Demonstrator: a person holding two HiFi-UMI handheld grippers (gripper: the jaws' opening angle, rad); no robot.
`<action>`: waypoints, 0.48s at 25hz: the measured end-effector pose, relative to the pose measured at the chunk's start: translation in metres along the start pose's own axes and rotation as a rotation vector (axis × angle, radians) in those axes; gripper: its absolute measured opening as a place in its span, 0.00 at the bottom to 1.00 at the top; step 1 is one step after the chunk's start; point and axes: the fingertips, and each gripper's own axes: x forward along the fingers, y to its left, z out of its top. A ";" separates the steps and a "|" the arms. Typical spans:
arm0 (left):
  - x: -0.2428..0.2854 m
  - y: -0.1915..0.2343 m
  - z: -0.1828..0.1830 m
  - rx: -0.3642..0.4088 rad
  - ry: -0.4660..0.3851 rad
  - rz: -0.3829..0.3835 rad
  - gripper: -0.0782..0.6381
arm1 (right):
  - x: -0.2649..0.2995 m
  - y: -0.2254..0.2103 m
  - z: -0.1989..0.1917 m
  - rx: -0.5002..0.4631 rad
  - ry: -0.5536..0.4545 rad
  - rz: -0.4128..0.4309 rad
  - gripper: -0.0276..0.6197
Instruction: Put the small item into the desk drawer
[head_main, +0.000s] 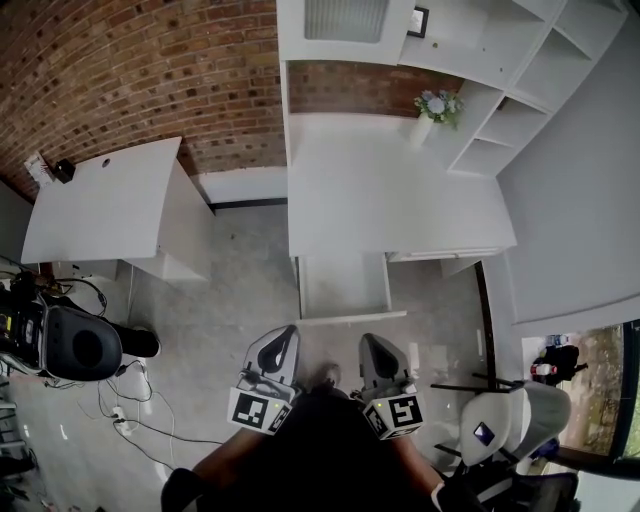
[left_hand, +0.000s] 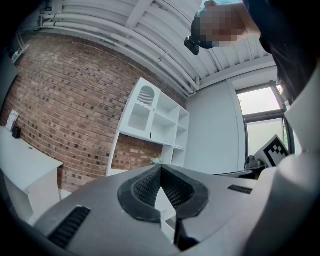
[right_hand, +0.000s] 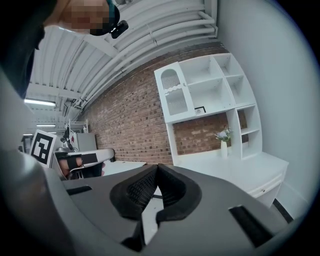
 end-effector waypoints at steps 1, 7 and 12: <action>-0.001 0.001 0.000 0.000 0.001 -0.002 0.14 | 0.000 0.001 0.000 0.003 0.001 -0.004 0.06; 0.001 0.000 0.002 0.004 -0.002 -0.012 0.14 | 0.002 -0.001 0.003 0.016 -0.010 -0.017 0.06; 0.003 0.003 0.005 0.007 -0.002 -0.019 0.14 | 0.005 -0.002 0.005 0.014 -0.005 -0.027 0.06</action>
